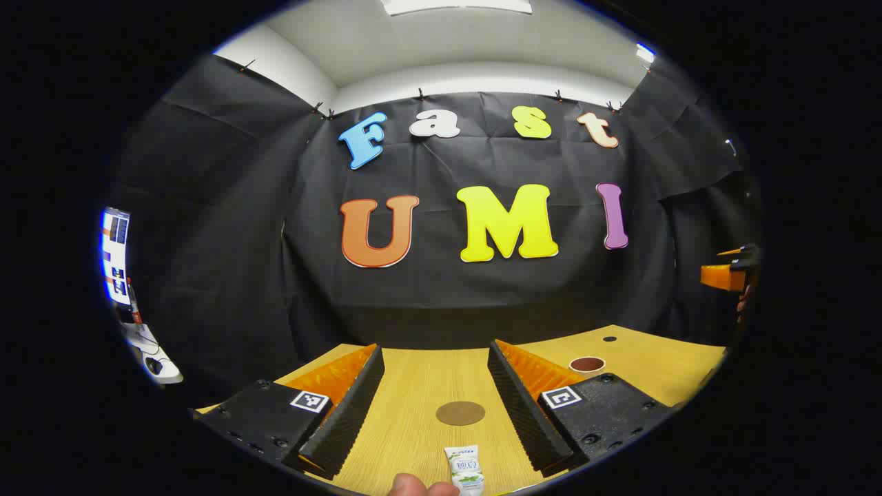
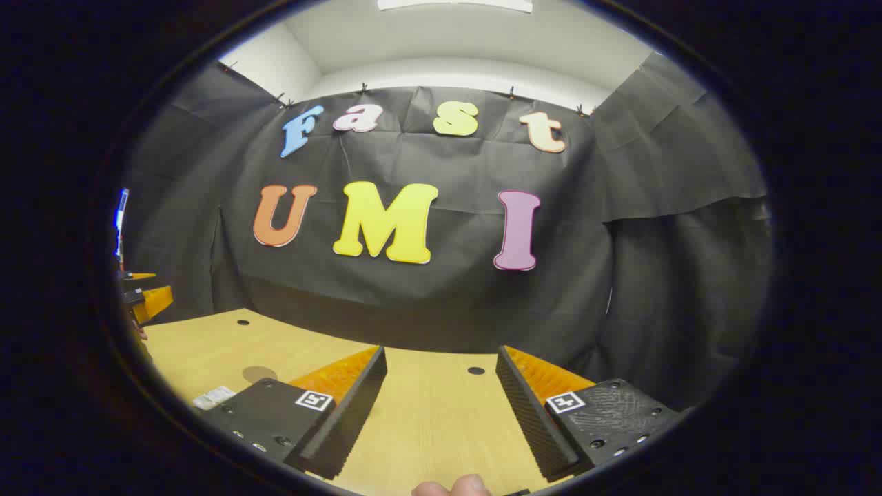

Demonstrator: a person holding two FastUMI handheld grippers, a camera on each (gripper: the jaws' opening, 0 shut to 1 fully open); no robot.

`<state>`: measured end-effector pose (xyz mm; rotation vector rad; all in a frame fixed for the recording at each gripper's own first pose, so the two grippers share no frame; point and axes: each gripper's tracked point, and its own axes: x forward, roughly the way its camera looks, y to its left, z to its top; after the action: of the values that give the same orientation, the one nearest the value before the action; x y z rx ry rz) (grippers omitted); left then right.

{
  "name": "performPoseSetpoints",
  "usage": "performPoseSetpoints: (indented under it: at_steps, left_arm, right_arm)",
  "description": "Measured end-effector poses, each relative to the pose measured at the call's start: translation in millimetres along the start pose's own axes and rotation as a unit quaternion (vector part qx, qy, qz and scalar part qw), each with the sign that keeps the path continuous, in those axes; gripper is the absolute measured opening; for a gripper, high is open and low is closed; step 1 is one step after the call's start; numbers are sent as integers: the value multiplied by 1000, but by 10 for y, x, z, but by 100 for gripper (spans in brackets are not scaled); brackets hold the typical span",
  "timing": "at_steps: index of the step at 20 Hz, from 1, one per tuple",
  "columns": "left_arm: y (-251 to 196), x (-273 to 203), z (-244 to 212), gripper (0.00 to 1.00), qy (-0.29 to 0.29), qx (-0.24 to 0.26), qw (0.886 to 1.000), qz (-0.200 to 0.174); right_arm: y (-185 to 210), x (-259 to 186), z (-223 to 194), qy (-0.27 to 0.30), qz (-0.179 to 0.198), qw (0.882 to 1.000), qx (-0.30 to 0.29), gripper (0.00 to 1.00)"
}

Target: Put the toothbrush and toothpaste on the desktop into the cup, then pick up the cup and place it on the coaster on the desktop.

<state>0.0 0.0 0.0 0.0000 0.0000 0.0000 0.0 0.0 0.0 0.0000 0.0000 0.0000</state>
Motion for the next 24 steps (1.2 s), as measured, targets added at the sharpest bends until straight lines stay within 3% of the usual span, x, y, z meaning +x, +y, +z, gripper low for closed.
performPoseSetpoints:
  at_steps: [7, 15, 24]
  left_arm:
    - [38, 74, 278, 96, 13, -8, 1000, -11]
    - [197, 113, 675, 96, -14, -3, 1000, -3]
    - [269, -33, -11, 97, 73, -52, 996, -9]
  right_arm:
    - [39, 8, 267, 3, 12, 1000, 11, 94]
    - [181, 129, 608, 11, 39, 999, 33, 95]
    - [311, -28, -80, 120, 68, 990, 17, 96]
